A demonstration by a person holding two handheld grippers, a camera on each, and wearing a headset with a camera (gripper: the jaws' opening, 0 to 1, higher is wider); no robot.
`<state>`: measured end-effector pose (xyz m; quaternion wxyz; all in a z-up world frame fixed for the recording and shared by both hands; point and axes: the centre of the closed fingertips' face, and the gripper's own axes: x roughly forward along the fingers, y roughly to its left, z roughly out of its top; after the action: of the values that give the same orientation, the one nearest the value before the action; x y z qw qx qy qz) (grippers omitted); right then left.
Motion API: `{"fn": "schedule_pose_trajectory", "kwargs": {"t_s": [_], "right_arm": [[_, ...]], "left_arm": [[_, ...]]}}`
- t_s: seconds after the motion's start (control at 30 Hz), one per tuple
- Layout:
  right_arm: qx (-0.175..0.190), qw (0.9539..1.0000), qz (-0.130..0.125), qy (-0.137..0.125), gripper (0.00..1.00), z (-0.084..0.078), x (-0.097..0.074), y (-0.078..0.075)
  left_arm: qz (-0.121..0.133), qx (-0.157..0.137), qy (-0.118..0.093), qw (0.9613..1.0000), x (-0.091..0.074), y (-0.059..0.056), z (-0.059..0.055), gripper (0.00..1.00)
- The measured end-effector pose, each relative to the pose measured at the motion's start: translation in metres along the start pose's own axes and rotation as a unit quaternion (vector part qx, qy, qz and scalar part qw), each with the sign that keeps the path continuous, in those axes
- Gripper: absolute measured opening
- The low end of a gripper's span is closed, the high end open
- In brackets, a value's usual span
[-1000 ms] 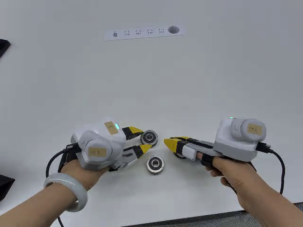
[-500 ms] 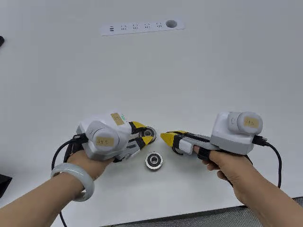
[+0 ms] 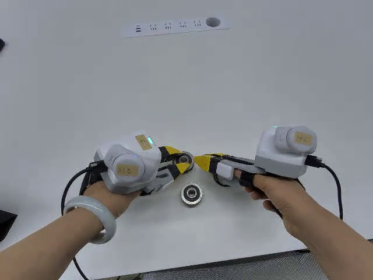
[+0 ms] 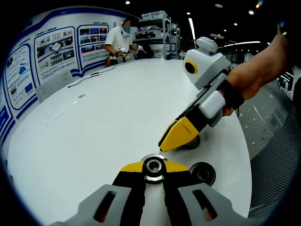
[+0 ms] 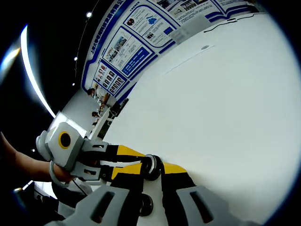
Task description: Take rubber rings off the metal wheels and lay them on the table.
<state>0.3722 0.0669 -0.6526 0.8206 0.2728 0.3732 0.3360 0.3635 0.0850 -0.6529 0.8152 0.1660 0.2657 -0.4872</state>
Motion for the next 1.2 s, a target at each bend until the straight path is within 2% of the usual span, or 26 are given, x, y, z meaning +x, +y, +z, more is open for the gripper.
{"fn": "schedule_pose_trajectory", "kwargs": {"t_s": [0.3,0.57,0.83,1.2], "right_arm": [[0.009,0.9999,0.011,0.010,0.17,0.001,0.013,-0.001],[0.016,0.9994,0.018,0.026,0.17,-0.005,0.019,-0.002],[0.031,0.9986,0.029,0.032,0.17,-0.006,0.014,0.002],[0.022,0.9986,0.027,0.040,0.12,-0.011,0.005,0.004]], "left_arm": [[0.000,-0.003,-0.005,1.0000,0.000,0.000,0.001,0.14],[0.001,-0.005,-0.008,1.0000,0.000,0.000,0.000,0.14],[0.001,-0.003,-0.009,1.0000,0.000,0.000,0.000,0.14],[0.000,-0.002,-0.011,0.9999,-0.001,0.000,0.000,0.14]]}}
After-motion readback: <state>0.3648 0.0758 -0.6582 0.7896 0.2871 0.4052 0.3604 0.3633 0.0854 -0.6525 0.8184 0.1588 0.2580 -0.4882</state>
